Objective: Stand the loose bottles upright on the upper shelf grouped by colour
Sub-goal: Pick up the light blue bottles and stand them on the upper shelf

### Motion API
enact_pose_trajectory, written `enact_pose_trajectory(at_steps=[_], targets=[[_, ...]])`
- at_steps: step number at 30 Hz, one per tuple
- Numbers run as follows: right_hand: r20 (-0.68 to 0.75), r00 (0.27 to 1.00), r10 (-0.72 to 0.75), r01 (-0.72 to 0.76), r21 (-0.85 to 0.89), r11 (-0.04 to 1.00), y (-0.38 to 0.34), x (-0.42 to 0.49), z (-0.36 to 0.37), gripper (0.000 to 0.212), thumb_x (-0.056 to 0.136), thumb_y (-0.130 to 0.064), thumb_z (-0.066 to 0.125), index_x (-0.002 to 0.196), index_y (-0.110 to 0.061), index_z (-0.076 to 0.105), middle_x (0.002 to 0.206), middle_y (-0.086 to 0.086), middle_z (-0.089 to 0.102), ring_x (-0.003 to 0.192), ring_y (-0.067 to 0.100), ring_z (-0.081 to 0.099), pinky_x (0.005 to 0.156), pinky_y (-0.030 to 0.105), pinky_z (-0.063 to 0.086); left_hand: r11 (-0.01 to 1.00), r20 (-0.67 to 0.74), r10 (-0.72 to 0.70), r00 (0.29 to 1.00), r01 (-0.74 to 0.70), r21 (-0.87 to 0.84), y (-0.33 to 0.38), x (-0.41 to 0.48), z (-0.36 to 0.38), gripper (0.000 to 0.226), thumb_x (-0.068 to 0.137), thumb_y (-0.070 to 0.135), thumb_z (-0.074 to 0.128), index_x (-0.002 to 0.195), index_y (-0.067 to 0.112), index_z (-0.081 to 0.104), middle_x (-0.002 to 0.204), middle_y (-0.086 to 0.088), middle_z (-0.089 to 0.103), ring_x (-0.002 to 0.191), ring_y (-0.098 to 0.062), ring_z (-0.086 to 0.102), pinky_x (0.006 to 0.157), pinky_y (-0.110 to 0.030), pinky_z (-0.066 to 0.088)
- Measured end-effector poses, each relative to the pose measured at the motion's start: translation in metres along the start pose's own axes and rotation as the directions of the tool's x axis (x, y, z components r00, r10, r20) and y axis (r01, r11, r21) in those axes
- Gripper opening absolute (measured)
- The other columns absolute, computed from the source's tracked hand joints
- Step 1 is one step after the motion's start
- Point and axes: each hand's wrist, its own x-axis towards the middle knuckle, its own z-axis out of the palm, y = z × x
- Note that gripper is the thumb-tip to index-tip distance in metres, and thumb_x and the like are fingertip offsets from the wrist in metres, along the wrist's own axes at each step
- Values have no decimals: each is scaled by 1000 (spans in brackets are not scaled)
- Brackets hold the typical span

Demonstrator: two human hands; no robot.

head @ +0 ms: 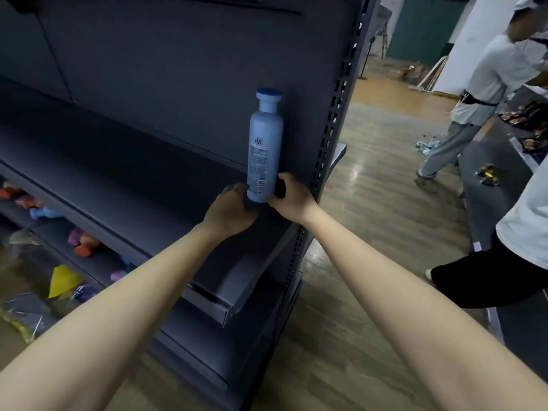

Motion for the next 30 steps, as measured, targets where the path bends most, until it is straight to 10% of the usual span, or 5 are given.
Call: enact_pose_trajectory(at_steps=[21, 30], targets=[[14, 993, 119, -115, 390, 913, 12, 36, 17, 52, 93, 5, 38, 143, -10, 31, 141, 9, 44, 129, 23, 43, 96, 23, 35, 952, -44, -67, 997, 51, -301, 10, 34, 22, 57, 88, -1, 44, 141, 14, 29, 131, -6, 53, 114, -22, 54, 73, -20, 43], [21, 992, 125, -120, 473, 873, 16, 42, 23, 57, 87, 7, 51, 140, -6, 33, 130, 5, 49, 119, 17, 47, 96, 29, 43, 889, -42, -112, 993, 82, -451, 8, 42, 21, 57, 78, 4, 55, 132, 8, 37, 128, -12, 49, 115, -25, 53, 93, -40, 51]])
